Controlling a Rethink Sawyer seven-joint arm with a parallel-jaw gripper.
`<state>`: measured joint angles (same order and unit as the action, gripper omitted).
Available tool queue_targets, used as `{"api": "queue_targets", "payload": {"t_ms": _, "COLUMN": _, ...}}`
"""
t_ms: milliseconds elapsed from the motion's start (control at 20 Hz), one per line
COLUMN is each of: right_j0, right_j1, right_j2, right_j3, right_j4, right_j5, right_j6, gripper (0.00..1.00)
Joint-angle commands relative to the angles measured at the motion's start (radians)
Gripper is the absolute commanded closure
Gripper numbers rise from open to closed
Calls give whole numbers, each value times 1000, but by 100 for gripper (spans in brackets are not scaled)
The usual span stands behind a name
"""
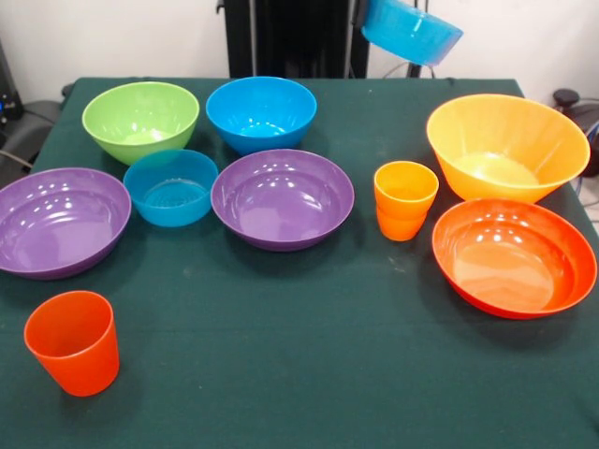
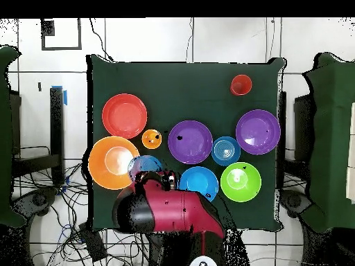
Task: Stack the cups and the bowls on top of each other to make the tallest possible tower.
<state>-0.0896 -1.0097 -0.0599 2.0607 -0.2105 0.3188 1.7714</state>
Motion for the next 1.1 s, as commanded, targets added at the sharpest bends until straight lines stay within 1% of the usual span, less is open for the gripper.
{"api": "queue_targets", "payload": {"t_ms": 50, "right_j0": 52, "right_j1": 76, "right_j2": 63, "right_j3": -30, "right_j4": 1, "right_j5": 119, "right_j6": 93, "gripper": 100}}
{"api": "queue_targets", "payload": {"t_ms": 150, "right_j0": 67, "right_j1": 83, "right_j2": 56, "right_j3": -29, "right_j4": 7, "right_j5": 110, "right_j6": 109, "gripper": 100}}
{"api": "queue_targets", "payload": {"t_ms": 350, "right_j0": 79, "right_j1": 82, "right_j2": 52, "right_j3": -60, "right_j4": 27, "right_j5": 150, "right_j6": 111, "gripper": 100}}
{"api": "queue_targets", "payload": {"t_ms": 600, "right_j0": 101, "right_j1": 97, "right_j2": 38, "right_j3": -94, "right_j4": 43, "right_j5": 177, "right_j6": 124, "gripper": 100}}
{"api": "queue_targets", "payload": {"t_ms": 950, "right_j0": 121, "right_j1": 120, "right_j2": 29, "right_j3": -142, "right_j4": 50, "right_j5": 204, "right_j6": 142, "gripper": 100}}
{"api": "queue_targets", "payload": {"t_ms": 1100, "right_j0": 128, "right_j1": 124, "right_j2": 27, "right_j3": -149, "right_j4": 53, "right_j5": 204, "right_j6": 148, "gripper": 100}}
